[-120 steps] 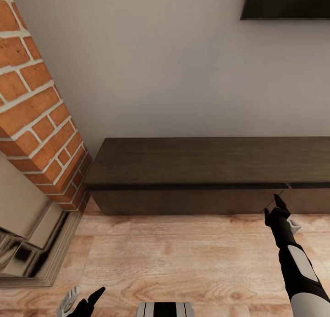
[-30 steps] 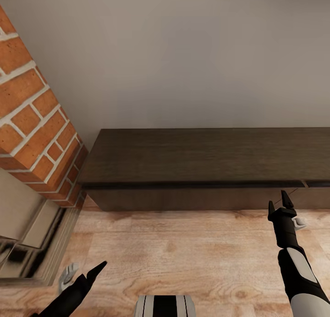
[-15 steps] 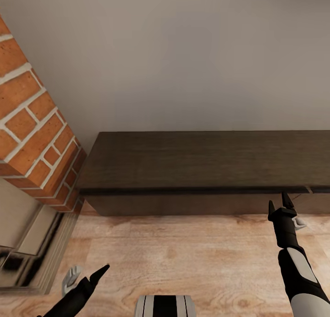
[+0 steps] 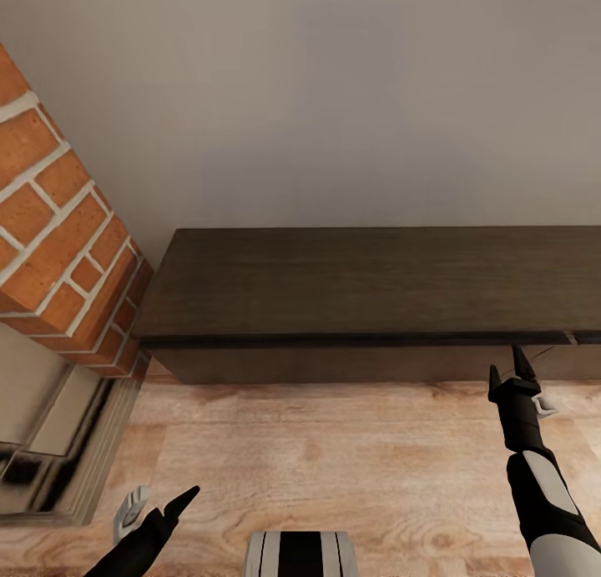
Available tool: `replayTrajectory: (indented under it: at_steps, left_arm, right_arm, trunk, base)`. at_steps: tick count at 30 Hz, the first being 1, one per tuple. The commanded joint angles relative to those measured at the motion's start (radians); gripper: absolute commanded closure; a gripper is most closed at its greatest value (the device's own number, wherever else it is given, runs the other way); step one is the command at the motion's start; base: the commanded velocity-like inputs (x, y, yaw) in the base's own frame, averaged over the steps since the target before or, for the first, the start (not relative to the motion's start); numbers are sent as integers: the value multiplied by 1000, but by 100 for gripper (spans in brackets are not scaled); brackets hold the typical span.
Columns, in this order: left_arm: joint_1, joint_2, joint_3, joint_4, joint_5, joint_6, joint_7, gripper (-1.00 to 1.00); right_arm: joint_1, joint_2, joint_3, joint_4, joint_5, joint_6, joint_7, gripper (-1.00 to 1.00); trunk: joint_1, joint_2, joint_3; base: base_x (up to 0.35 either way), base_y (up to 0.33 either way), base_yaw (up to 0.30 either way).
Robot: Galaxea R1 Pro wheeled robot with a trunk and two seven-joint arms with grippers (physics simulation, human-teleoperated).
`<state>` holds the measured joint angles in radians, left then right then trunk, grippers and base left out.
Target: Place each of the two pumpkins and all three candles from the living room inside a cabinet in the living room (use any cabinet), then make sure every cabinet is closed, and position the cauldron so it is next to a table in the living room.
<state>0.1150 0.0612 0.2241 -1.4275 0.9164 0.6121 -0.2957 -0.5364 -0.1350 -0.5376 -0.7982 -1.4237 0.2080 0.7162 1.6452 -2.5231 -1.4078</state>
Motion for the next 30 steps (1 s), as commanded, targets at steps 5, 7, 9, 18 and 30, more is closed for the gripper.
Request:
replayTrajectory:
  at_steps: [5,7,9,18,30]
  left_arm:
    - [0,0,1,-4,5,8,0,-100]
    - [0,0,1,-7,5,9,-1,-100]
    - [0,0,1,-10,5,10,-3,-100]
    - [0,3,0,-4,-5,13,-4,-100]
    - [0,2,-1,6,-8,12,-3,-100]
  right_arm:
    - [0,0,-1,1,-11,10,3,-100]
    - [0,0,-1,1,-11,10,3,-100]
    - [0,0,-1,1,-11,10,3,-100]
    - [0,1,-1,1,-11,9,3,-100]
    - [0,0,-1,1,-11,9,3,-100]
  trunk:
    - [2,-1,-16]
    - [2,-1,-16]
    - [2,-1,-16]
    - [2,-1,-16]
    - [2,-1,-16]
  base:
    - [0,0,0]
    - [0,0,0]
    - [0,0,0]
    - [48,0,0]
    - [61,0,0]
